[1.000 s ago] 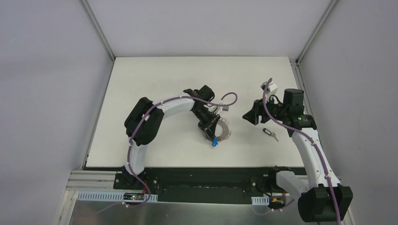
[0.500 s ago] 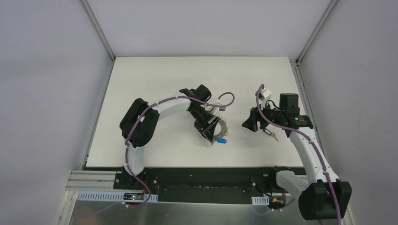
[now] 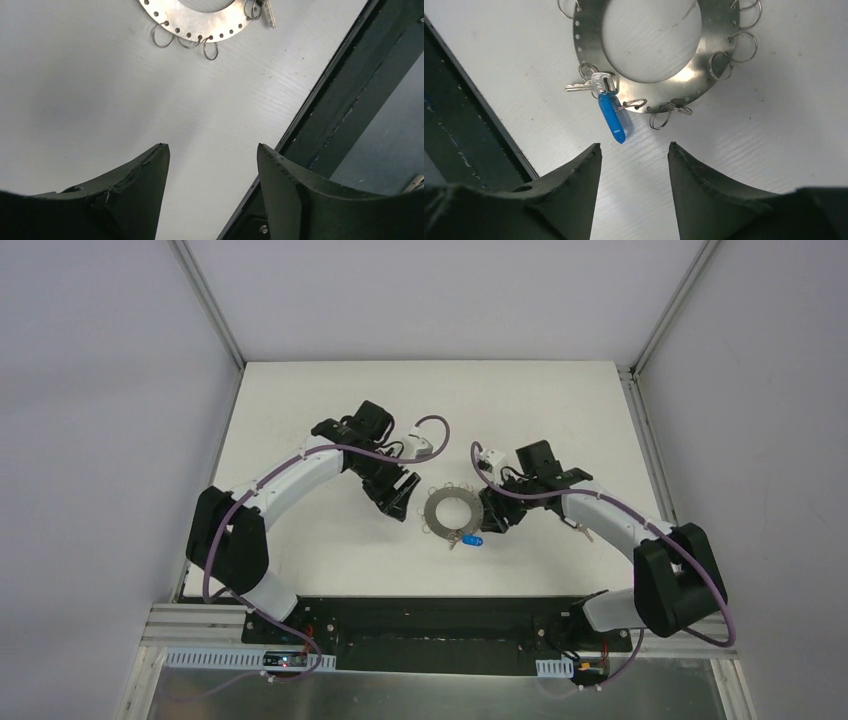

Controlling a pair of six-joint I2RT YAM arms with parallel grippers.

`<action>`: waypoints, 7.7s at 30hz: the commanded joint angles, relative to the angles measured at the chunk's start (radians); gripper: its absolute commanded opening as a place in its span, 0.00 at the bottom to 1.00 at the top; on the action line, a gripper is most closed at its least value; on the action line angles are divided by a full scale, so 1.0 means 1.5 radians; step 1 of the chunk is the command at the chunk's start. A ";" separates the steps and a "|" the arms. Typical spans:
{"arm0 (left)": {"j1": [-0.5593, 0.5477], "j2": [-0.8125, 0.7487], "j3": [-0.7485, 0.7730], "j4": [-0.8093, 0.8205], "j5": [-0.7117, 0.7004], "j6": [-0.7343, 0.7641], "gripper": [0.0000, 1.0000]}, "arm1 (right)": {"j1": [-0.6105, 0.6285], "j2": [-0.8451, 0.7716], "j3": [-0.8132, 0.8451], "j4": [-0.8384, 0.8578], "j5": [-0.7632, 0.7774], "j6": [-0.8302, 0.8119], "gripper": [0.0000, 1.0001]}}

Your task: Put the keys on the keyring

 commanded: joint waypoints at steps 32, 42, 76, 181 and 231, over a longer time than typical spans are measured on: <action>0.053 -0.062 -0.021 -0.016 -0.004 0.020 0.65 | 0.012 0.185 0.081 0.020 0.057 0.139 0.18; 0.065 -0.057 0.004 -0.028 0.010 0.029 0.64 | 0.006 0.141 0.105 -0.002 0.054 0.106 0.00; -0.052 -0.081 0.157 0.243 0.343 -0.020 0.38 | -0.007 -0.060 0.299 -0.006 -0.332 0.116 0.00; -0.067 0.012 0.288 -0.030 0.244 -0.016 0.00 | -0.061 -0.110 0.175 0.120 -0.360 0.185 0.15; 0.149 -0.238 -0.017 -0.035 -0.015 0.050 0.71 | 0.162 0.162 0.073 -0.077 0.072 -0.037 0.34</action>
